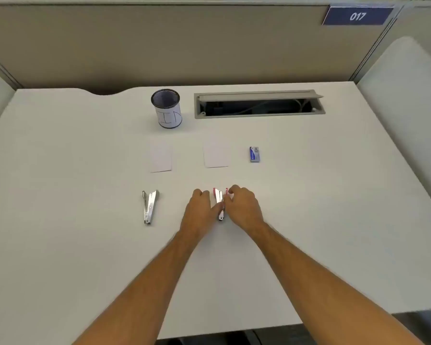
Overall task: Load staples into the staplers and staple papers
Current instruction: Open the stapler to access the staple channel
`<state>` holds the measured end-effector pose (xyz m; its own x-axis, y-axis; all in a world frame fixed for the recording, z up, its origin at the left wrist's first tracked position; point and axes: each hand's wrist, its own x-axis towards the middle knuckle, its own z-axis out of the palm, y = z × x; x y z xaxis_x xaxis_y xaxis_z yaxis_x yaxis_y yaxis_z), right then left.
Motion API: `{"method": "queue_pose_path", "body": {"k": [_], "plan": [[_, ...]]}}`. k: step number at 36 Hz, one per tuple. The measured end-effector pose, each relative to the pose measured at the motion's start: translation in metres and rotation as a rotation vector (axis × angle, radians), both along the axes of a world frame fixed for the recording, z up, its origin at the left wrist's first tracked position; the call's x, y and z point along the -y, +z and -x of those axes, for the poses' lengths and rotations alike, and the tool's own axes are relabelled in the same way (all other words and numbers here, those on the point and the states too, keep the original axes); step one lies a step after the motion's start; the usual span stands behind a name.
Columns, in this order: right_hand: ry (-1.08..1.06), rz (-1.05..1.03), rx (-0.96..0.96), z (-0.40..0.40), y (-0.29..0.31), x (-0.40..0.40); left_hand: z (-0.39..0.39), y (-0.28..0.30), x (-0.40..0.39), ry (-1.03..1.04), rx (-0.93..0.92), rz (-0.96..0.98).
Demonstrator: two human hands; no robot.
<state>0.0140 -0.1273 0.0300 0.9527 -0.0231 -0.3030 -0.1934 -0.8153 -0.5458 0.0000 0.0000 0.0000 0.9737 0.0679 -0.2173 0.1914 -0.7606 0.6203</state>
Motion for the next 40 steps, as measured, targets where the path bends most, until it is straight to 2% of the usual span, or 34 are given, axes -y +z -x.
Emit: {"method": "queue_pose_path", "body": {"k": [8,16,21,25,29,33,40], "plan": [[-0.09,-0.08,-0.054,0.003,-0.004,-0.002,0.016,-0.001,0.018,0.004,0.022,0.107],[-0.227,-0.207,-0.04,0.002,-0.013,0.0,0.024,-0.01,0.032,-0.039,0.028,0.036],[-0.331,-0.417,-0.045,0.008,-0.018,0.006,0.026,-0.016,0.033,0.027,0.034,0.144],[-0.39,-0.516,-0.047,0.014,-0.019,0.004,0.028,-0.015,0.032,0.075,0.061,0.339],[-0.468,-0.653,-0.071,0.017,-0.021,0.007,0.032,-0.015,0.024,0.098,0.07,0.39],[-0.439,-0.789,-0.063,0.016,-0.019,0.014,0.034,-0.013,0.017,0.126,0.083,0.432],[-0.243,-0.886,-0.034,0.011,-0.003,0.018,0.031,0.002,0.015,0.094,0.078,0.506]]}}
